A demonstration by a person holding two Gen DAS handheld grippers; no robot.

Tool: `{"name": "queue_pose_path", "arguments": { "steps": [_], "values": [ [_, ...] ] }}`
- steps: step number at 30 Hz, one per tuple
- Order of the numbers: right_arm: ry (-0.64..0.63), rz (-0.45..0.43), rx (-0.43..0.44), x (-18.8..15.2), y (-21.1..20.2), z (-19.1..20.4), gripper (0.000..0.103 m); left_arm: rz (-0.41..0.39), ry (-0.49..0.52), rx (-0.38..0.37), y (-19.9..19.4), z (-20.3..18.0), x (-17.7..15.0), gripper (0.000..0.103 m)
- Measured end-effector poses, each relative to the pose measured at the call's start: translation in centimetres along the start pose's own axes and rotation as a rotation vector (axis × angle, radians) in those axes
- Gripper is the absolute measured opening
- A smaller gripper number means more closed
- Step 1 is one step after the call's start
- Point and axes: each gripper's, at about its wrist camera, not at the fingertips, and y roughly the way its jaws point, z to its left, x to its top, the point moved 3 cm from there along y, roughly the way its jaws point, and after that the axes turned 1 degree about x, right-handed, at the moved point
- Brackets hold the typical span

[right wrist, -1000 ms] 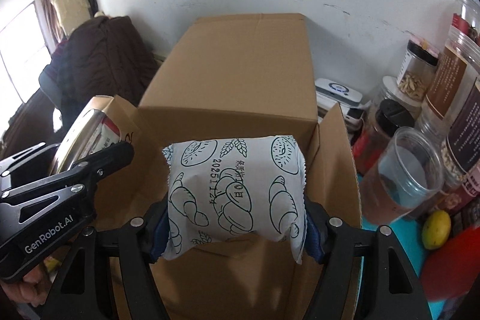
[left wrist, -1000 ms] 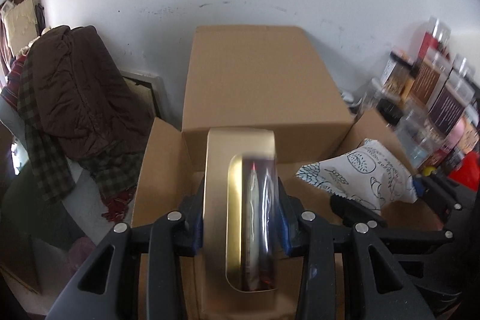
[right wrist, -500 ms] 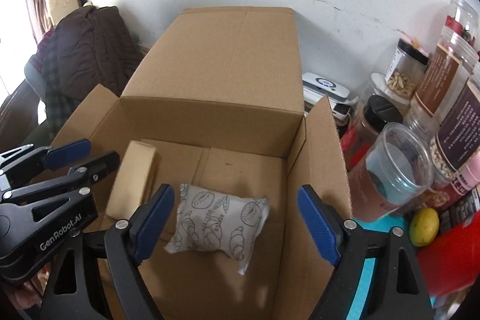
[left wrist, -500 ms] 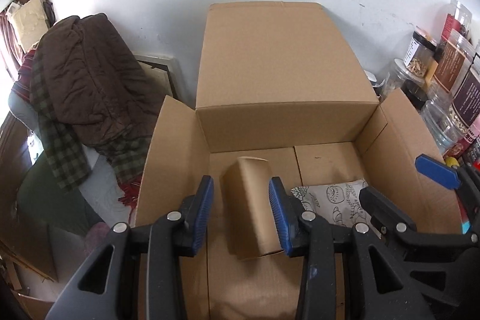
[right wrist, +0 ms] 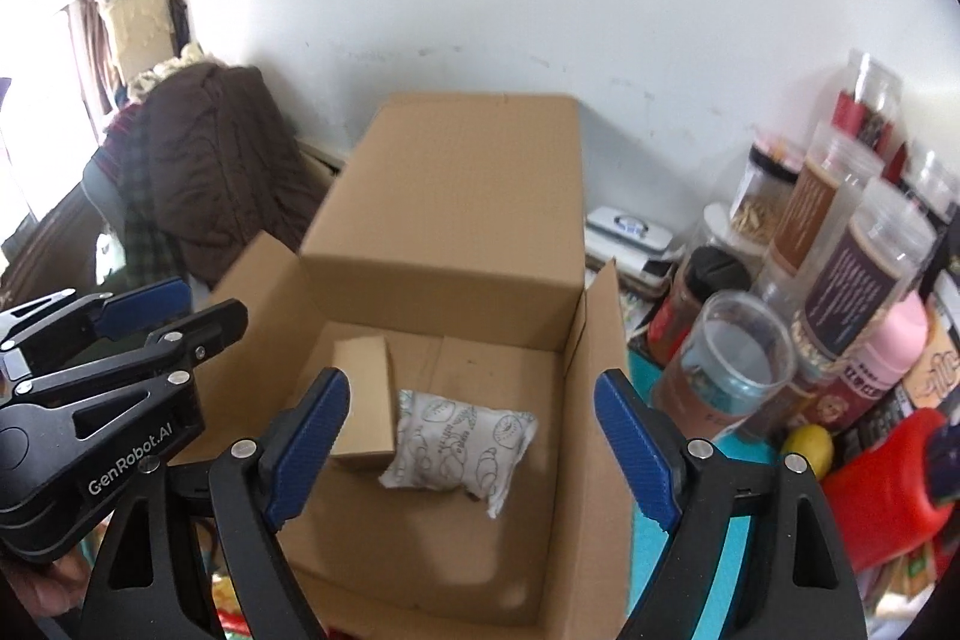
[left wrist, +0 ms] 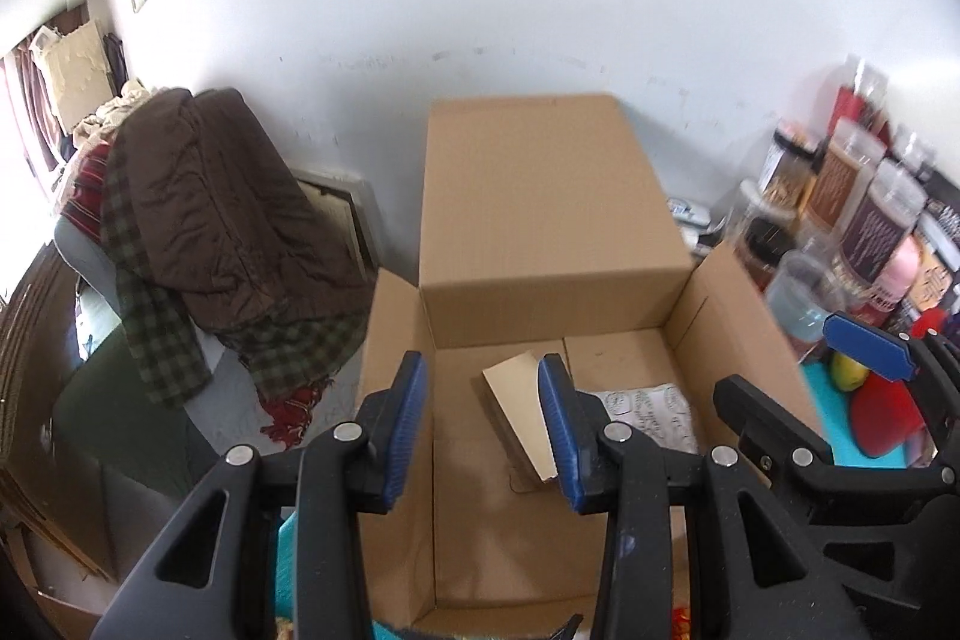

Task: Organize snacks
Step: 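Open the left tool over the box while the right tool releases the pastry bag, then withdraw both tools from the box back toward the snacks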

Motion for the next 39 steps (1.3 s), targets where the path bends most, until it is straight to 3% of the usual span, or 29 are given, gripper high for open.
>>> {"name": "queue_pose_path", "arguments": {
  "steps": [12, 26, 27, 29, 31, 34, 39],
  "values": [
    [-0.051, -0.153, 0.0, 1.1, -9.6, 2.4, 0.085, -0.148, -0.026, -0.008, -9.8, 1.6, 0.4, 0.038],
    [-0.088, -0.264, 0.012, -2.2, -18.0, 5.4, 0.088, -0.25, -0.025, -0.044, -17.7, 2.7, -3.3, 0.04],
    [-0.087, -0.266, 0.013, -2.5, -18.4, 5.5, 0.088, -0.255, -0.021, -0.051, -18.2, 2.7, -3.8, 0.043],
    [-0.084, -0.271, 0.017, -3.3, -19.1, 5.9, 0.088, -0.271, -0.013, -0.059, -19.1, 2.7, -4.7, 0.068],
    [-0.083, -0.273, 0.022, -4.3, -19.8, 6.4, 0.088, -0.307, -0.003, -0.049, -20.2, 2.7, -5.6, 0.08],
    [-0.086, -0.275, 0.032, -5.5, -20.5, 6.9, 0.088, -0.343, 0.024, -0.023, -21.6, 2.8, -7.0, 0.08],
    [-0.069, -0.273, 0.048, -7.6, -21.3, 7.5, 0.091, -0.331, 0.04, -0.059, -22.7, 3.3, -9.0, 0.08]
  ]
}}
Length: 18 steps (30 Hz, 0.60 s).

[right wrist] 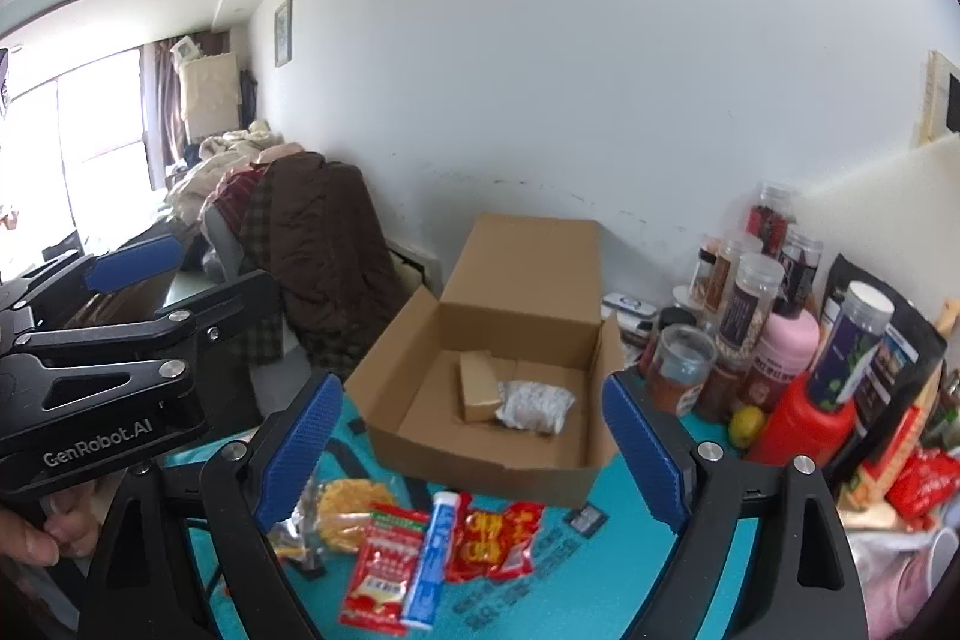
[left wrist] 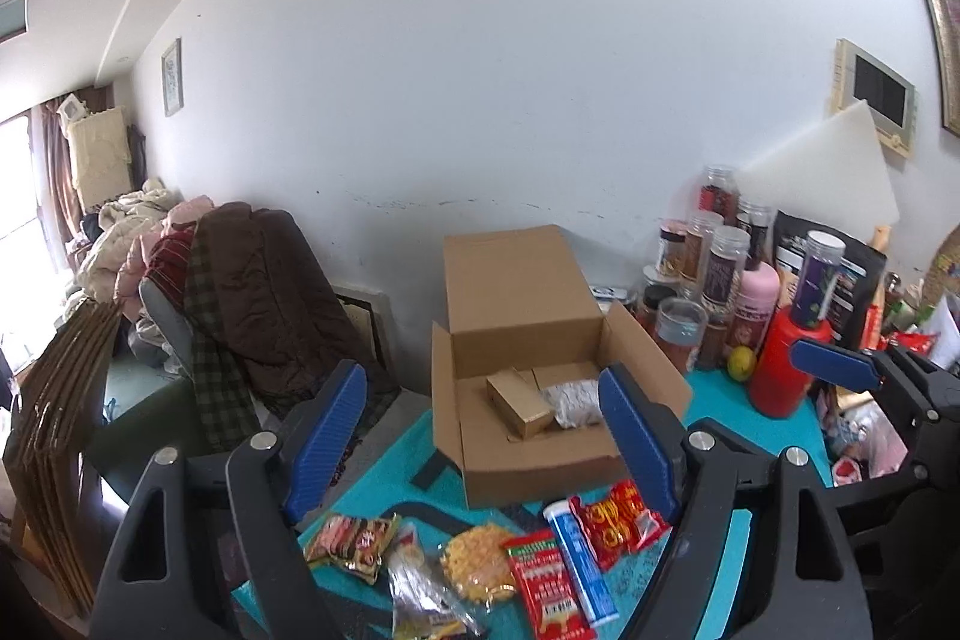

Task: Organize snacks
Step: 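Withdraw both tools from the box back toward the snacks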

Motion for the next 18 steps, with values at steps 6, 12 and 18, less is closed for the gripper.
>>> {"name": "queue_pose_path", "arguments": {
  "steps": [6, 12, 18],
  "values": [
    [0.005, 0.023, 0.016, -2.5, -0.8, 1.3, 0.092, 0.024, 0.002, 0.005, -1.0, 0.8, -2.6, 0.08],
    [0.0, 0.054, 0.03, -5.1, -0.5, 2.8, 0.092, 0.082, -0.016, -0.004, -0.7, 1.7, -5.5, 0.08],
    [0.024, 0.089, 0.066, -7.7, 0.6, 3.8, 0.092, 0.156, -0.051, -0.022, 0.0, 2.6, -8.8, 0.08]
  ]
}}
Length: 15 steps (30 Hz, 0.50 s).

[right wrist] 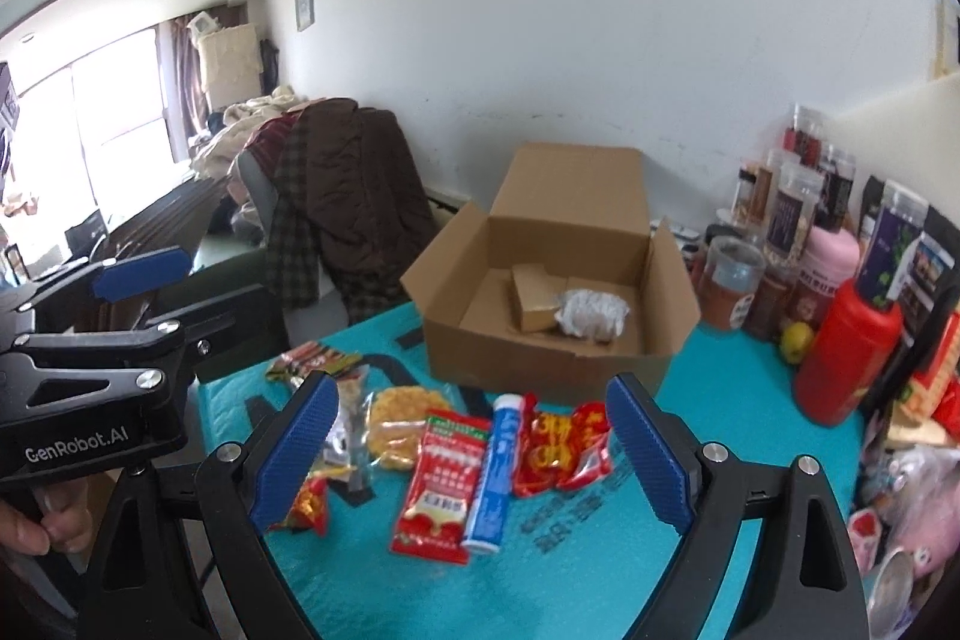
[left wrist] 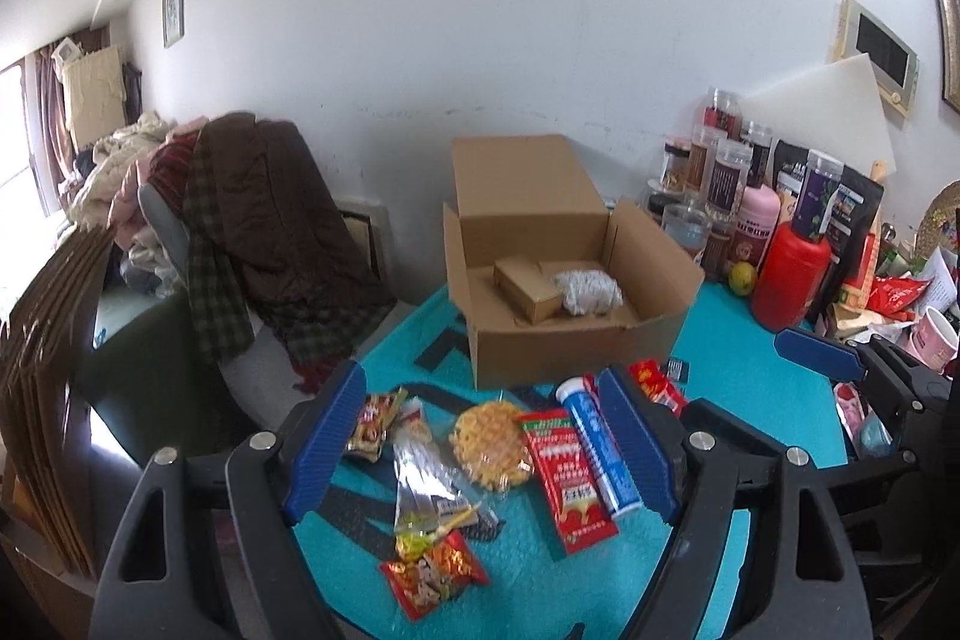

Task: Organize snacks
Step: 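Withdraw both tools from the box back toward the snacks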

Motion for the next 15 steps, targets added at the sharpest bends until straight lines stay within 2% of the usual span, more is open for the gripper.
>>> {"name": "queue_pose_path", "arguments": {
  "steps": [9, 15],
  "values": [
    [0.035, 0.09, 0.035, -4.2, 2.5, 0.8, 0.092, 0.128, -0.055, 0.011, 2.2, 1.7, -5.1, 0.08],
    [0.046, 0.151, 0.039, -6.6, 4.2, 0.9, 0.092, 0.187, -0.086, 0.023, 3.6, 2.5, -7.6, 0.08]
  ]
}}
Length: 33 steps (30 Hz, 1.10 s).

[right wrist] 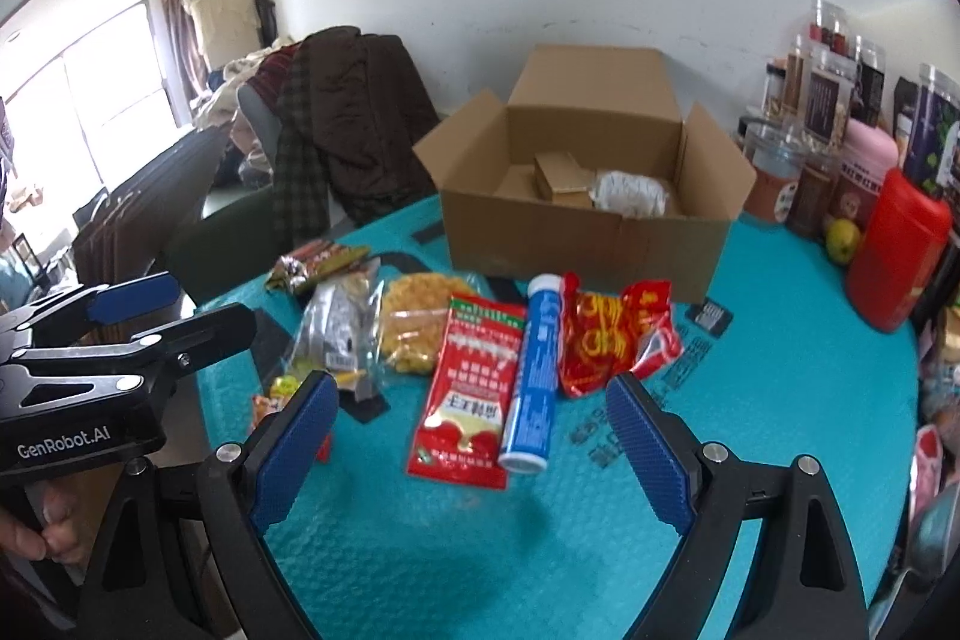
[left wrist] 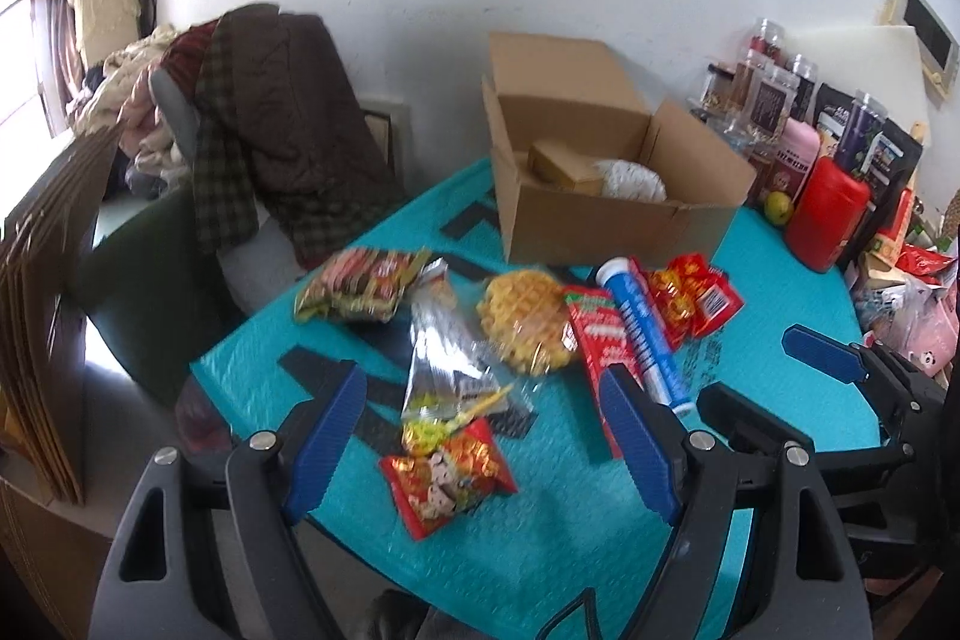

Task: Organize snacks
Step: 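Withdraw both tools from the box back toward the snacks, then grasp the red cartoon snack bag with the left tool while the right tool grasps the blue tube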

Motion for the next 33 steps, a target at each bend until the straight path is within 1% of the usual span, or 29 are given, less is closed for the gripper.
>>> {"name": "queue_pose_path", "arguments": {
  "steps": [6, 10, 19, 22, 24, 25, 26, 28, 30, 33],
  "values": [
    [0.047, 0.037, 0.021, -1.8, 1.7, -0.4, 0.092, 0.068, -0.06, -0.005, 2.0, 1.1, -2.1, 0.08],
    [0.041, 0.071, 0.002, -2.9, 2.8, -0.5, 0.092, 0.123, -0.102, 0.001, 3.6, 1.8, -3.4, 0.08],
    [0.028, 0.1, -0.017, -3.8, 4.1, -1.4, 0.092, 0.269, -0.221, -0.069, 7.4, 2.6, -5.7, 0.08],
    [0.029, 0.105, -0.019, -3.8, 4.4, -1.9, 0.092, 0.273, -0.216, -0.041, 8.1, 2.5, -5.9, 0.08],
    [0.03, 0.105, -0.025, -3.7, 4.5, -2.2, 0.092, 0.252, -0.176, -0.005, 8.2, 2.0, -5.8, 0.08],
    [0.032, 0.106, -0.027, -3.7, 4.6, -2.3, 0.092, 0.246, -0.16, 0.006, 8.3, 1.9, -5.8, 0.078],
    [0.035, 0.108, -0.028, -3.6, 4.7, -2.6, 0.092, 0.239, -0.137, 0.02, 8.4, 1.5, -5.8, 0.065],
    [0.043, 0.111, -0.033, -3.6, 4.9, -3.1, 0.092, 0.233, -0.107, 0.028, 8.5, 1.1, -5.9, 0.059],
    [0.052, 0.114, -0.038, -3.5, 5.0, -3.5, 0.092, 0.228, -0.085, 0.031, 8.4, 0.8, -5.8, 0.056],
    [0.07, 0.125, -0.045, -3.2, 5.5, -4.4, 0.091, 0.232, -0.083, 0.013, 8.1, 0.4, -5.8, 0.055]
  ]
}}
